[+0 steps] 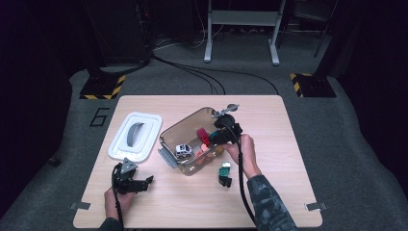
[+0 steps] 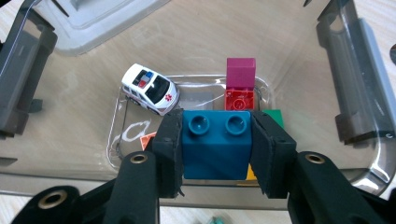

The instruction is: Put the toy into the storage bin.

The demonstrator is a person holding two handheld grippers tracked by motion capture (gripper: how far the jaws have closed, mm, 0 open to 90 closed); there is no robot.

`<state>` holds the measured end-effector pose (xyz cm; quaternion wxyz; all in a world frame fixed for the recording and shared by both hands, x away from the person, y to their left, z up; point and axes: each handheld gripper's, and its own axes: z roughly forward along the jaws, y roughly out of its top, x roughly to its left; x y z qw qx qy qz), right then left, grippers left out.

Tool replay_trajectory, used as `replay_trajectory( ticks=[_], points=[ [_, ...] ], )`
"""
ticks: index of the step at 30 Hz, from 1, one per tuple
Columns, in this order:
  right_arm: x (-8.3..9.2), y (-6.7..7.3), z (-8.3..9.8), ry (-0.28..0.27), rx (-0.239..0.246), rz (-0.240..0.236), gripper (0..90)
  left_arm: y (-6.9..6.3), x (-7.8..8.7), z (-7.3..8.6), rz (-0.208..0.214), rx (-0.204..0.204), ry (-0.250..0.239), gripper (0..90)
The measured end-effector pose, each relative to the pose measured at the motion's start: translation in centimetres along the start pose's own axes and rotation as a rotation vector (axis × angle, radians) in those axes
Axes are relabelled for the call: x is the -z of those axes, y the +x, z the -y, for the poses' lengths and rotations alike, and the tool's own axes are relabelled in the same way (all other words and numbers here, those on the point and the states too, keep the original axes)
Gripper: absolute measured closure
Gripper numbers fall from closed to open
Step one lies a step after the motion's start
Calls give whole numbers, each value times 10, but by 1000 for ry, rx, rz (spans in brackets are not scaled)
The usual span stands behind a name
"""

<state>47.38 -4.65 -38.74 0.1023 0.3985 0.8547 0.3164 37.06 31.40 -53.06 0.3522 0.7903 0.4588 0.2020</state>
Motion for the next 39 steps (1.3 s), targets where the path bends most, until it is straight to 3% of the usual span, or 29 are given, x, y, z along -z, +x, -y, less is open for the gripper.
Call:
replay_trajectory(
  ticks=[3,4,6,7,15,23,27,32,39],
  points=[
    [-1,0,2,6,1,-1,557,0,0,0,0,1,0,134],
    [-1,0,3,10,0,6,477,0,0,0,0,2,-1,133],
    [0,1,3,9,-7,8,456,0,0,0,1,0,0,134],
    [2,1,4,1,-11,17,377,0,0,0,0,0,0,134],
    [26,-3,12,-76,-30,46,199,0,0,0,0,3,-1,134],
    [45,-11,34,-143,-50,57,137,0,0,0,0,0,0,134],
    [46,-14,46,-145,-62,64,129,0,0,0,1,1,0,134],
    [41,-18,66,-134,-95,73,127,0,0,0,0,-5,1,134],
    [21,-23,94,-112,-149,51,110,0,0,0,1,1,-1,134]
  ],
)
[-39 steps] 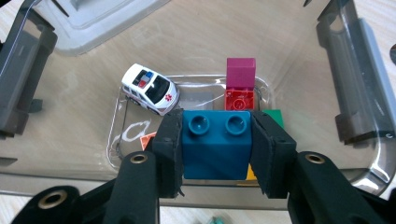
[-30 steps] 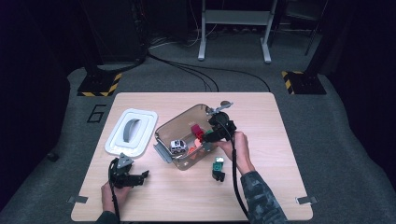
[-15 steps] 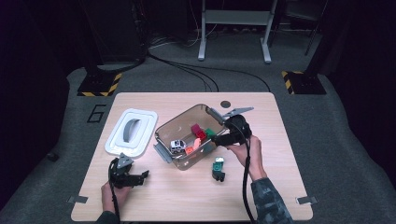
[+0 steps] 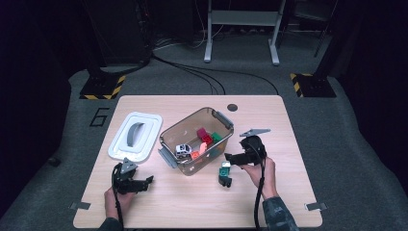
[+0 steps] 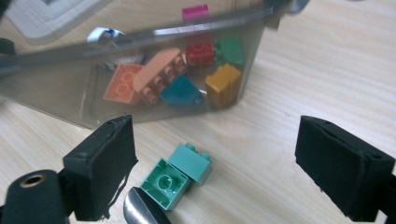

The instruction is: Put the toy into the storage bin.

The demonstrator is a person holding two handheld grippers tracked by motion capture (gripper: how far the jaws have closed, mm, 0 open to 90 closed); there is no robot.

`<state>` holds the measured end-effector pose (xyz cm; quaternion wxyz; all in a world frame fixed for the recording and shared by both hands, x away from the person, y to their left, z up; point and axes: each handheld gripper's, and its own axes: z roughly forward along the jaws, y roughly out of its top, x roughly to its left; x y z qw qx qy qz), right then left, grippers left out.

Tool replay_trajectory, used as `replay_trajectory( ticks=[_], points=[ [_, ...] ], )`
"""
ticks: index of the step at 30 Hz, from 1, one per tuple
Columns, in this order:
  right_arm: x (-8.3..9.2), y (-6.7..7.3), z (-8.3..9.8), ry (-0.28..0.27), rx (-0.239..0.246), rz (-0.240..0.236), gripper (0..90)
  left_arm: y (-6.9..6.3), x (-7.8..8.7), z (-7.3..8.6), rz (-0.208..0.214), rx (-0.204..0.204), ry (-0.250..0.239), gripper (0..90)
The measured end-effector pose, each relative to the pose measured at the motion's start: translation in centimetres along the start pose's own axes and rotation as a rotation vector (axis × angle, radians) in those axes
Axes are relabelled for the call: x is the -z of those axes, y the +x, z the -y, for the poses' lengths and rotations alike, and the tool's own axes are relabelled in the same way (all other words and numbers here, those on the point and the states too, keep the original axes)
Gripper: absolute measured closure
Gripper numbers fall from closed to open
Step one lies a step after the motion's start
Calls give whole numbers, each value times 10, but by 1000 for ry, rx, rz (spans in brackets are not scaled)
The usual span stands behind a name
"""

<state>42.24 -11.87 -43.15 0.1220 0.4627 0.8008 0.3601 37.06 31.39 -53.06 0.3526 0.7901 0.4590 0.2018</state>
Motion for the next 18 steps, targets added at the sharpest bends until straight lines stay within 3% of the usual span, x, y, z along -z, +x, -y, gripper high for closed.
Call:
replay_trajectory(
  ticks=[10,18],
  points=[
    [-31,3,13,69,-51,8,150,0,0,0,-1,-1,0,134],
    [-56,7,20,92,-77,14,285,0,0,0,0,0,1,134]
  ],
)
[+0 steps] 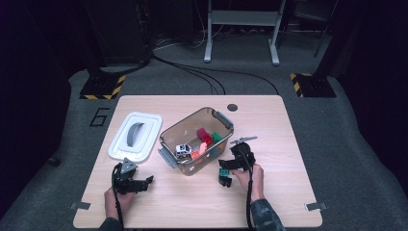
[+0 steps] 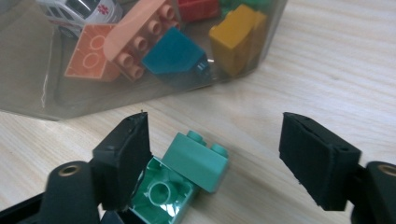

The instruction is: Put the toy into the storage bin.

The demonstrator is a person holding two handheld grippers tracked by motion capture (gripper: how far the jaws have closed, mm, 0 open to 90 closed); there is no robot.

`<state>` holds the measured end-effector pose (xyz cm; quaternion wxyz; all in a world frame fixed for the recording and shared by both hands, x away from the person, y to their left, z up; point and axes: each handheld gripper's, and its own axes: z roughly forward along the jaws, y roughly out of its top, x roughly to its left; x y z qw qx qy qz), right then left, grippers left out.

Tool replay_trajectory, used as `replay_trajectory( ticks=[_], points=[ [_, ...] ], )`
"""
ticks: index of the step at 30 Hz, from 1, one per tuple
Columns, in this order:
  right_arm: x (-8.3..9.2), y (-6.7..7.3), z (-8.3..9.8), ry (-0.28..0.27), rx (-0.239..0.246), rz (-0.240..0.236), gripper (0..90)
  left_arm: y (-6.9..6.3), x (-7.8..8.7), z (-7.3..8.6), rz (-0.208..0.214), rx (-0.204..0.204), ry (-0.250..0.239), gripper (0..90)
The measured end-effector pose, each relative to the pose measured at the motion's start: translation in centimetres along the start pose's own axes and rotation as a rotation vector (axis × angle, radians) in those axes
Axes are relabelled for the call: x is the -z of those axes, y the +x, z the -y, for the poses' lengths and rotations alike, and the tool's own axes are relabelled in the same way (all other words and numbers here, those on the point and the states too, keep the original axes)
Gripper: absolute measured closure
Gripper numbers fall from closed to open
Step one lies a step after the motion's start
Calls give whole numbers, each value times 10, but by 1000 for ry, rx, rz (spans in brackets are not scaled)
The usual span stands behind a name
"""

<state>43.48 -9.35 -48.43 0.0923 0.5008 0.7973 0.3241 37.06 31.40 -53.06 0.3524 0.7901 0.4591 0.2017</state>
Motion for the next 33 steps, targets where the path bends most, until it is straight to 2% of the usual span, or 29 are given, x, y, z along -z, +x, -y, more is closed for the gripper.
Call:
replay_trajectory(
  ticks=[4,10,12,18,23,30,33],
  points=[
    [-10,2,2,5,-6,2,411,0,0,0,0,-1,0,134],
    [-12,0,3,12,-30,7,488,0,0,0,0,-1,0,134],
    [-8,-6,4,17,-39,25,516,0,0,0,0,1,-1,134],
    [-4,-16,6,30,-56,60,536,0,0,0,1,0,0,134],
    [0,-22,8,28,-59,67,570,0,0,0,0,-1,0,134],
    [0,-22,7,50,-43,92,560,0,0,0,0,-1,0,134],
    [-1,-19,9,71,-32,110,528,0,0,0,0,-1,0,134]
  ],
)
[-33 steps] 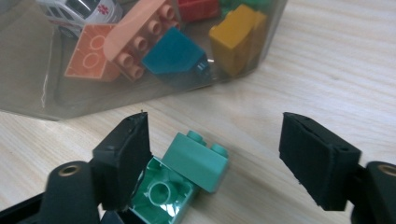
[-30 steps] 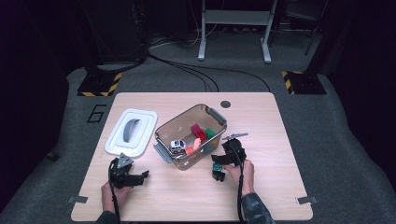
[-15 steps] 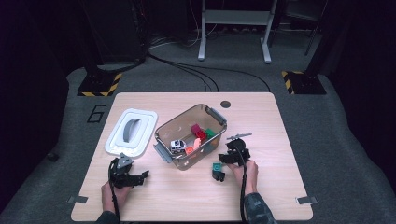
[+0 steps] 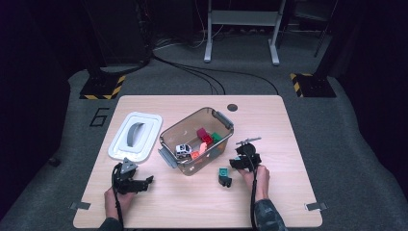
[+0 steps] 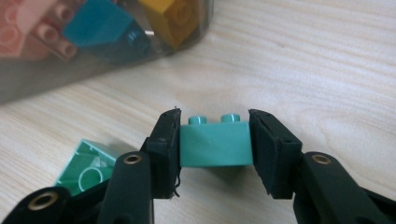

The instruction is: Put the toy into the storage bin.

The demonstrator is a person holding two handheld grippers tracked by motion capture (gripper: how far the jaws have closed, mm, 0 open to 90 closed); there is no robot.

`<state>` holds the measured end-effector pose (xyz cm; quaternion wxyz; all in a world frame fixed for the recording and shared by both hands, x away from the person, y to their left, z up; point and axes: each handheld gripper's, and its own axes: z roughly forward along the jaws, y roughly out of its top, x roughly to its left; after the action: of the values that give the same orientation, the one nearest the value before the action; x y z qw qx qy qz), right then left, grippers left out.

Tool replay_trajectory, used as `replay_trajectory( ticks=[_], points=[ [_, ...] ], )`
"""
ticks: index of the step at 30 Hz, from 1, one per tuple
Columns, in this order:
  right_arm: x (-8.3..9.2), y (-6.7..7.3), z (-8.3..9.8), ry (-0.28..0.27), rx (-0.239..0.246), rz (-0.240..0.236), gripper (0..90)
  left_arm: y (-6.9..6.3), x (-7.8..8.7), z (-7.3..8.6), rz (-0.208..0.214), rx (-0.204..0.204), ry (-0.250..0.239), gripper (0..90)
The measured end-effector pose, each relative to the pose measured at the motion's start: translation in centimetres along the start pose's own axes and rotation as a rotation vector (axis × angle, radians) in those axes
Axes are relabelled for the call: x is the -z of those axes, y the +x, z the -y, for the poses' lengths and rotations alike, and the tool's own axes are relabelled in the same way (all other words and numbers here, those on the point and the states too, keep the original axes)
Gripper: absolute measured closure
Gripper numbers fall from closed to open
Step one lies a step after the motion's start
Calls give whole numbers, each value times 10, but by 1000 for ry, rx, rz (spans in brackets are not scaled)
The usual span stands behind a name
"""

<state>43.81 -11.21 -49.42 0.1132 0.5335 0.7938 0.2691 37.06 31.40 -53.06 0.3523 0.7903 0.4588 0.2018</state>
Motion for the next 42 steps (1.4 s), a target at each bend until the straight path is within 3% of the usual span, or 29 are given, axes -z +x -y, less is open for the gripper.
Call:
replay_trajectory(
  ticks=[5,15,42],
  points=[
    [0,1,4,4,10,16,582,0,0,0,0,1,-3,134],
    [13,-5,-3,-34,15,23,588,0,0,0,0,0,0,134],
    [60,-19,-43,-136,41,41,589,0,0,0,0,1,0,134]
  ],
)
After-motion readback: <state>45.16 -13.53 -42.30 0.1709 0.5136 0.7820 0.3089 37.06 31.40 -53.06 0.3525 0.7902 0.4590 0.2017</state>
